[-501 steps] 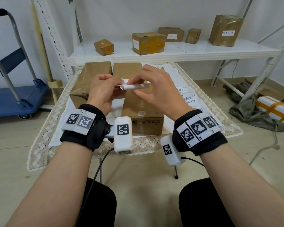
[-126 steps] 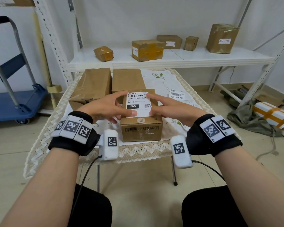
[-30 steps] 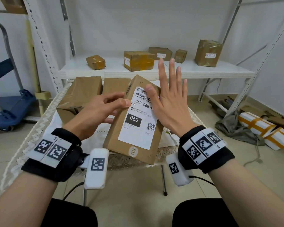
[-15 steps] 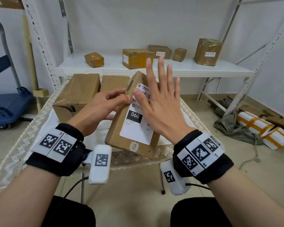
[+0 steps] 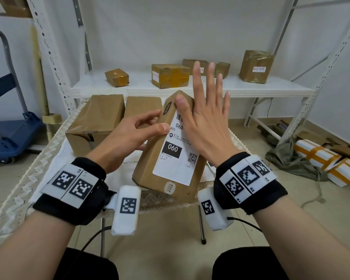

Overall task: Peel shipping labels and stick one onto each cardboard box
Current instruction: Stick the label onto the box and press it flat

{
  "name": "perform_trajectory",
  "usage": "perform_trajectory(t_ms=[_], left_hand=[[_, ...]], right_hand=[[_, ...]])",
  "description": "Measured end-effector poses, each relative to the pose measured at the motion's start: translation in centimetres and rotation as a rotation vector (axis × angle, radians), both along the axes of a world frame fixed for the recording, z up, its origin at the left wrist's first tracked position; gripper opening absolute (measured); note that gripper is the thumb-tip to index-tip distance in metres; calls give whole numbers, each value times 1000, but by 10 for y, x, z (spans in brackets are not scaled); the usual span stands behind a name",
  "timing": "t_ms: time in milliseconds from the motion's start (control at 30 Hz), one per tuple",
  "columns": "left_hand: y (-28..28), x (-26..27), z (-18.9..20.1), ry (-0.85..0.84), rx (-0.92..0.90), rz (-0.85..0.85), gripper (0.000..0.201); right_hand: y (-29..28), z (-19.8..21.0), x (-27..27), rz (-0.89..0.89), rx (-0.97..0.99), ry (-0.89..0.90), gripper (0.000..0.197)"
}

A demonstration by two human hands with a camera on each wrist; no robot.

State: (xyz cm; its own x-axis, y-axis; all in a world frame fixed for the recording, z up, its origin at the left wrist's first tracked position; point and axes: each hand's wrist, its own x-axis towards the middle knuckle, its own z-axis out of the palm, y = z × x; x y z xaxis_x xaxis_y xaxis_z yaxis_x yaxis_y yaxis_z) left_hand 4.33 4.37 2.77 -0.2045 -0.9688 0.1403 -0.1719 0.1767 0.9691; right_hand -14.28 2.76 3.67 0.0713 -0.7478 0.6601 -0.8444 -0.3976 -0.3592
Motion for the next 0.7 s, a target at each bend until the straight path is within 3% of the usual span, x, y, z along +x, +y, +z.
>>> perform_trajectory(t_ms=[467,633,700], left_hand=[[-1,0,2,-19,18,30,73],[4,-3,4,-43,-20,-21,43],[5,-3,2,-40,-31,-33,47]], right_hand=[[15,2,10,35,-4,-49,68],[22,-5,24,75,-5,28,68],[19,-5,26,73,-7,16,70]])
